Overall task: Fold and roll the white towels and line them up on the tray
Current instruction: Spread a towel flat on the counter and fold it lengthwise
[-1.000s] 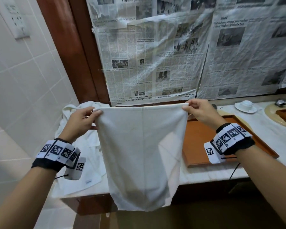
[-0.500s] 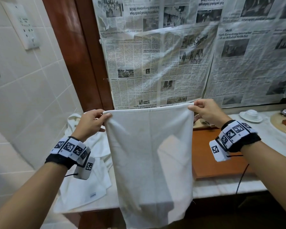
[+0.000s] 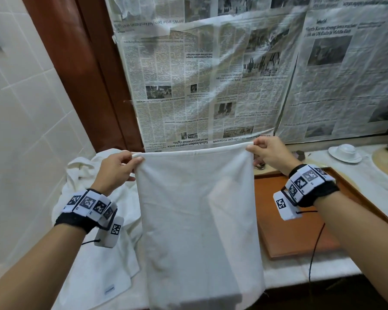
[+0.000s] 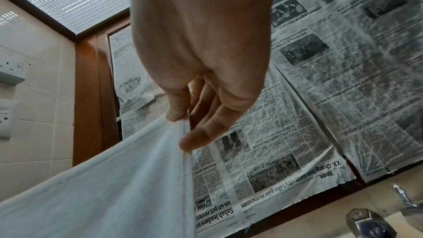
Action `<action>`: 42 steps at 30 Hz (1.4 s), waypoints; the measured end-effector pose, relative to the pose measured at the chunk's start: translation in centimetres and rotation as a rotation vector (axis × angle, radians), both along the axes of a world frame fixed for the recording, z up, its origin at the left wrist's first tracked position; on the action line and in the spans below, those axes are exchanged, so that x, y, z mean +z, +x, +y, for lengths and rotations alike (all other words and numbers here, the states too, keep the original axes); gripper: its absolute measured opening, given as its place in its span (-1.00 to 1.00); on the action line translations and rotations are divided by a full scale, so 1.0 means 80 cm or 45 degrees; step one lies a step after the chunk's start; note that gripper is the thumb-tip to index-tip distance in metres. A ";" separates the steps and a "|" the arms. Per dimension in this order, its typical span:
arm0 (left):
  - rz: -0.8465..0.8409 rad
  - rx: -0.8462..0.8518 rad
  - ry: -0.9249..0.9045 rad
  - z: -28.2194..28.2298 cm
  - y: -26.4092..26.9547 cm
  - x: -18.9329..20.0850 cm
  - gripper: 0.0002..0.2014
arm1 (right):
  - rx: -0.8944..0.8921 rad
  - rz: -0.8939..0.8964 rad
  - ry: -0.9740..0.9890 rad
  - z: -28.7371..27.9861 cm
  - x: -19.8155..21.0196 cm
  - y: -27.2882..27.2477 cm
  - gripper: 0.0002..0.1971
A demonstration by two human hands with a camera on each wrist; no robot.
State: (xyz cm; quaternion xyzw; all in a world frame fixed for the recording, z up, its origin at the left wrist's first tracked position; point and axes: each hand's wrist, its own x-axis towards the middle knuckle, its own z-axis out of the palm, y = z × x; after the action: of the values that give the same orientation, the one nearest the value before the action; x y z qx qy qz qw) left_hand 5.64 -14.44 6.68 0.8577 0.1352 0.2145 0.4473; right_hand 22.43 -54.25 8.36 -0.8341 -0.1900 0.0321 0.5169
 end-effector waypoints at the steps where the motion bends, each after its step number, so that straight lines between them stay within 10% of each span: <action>1: 0.008 0.018 -0.004 0.000 0.011 -0.004 -0.80 | 0.006 0.021 -0.009 0.002 -0.006 0.014 -0.81; 32: 0.714 0.205 0.230 0.106 0.320 -0.306 -0.63 | -0.136 0.502 -0.506 0.154 -0.291 0.317 -0.71; 42: 0.737 0.306 0.116 0.102 0.339 -0.323 -0.73 | -0.227 0.424 -0.766 0.176 -0.318 0.332 -0.83</action>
State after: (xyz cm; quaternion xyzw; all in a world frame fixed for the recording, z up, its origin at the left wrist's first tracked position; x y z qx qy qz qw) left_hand 32.75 -6.30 -19.14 0.8802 0.3475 0.0186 0.3228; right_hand 48.99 -40.18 -17.07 -0.9455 -0.0116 0.1770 0.2729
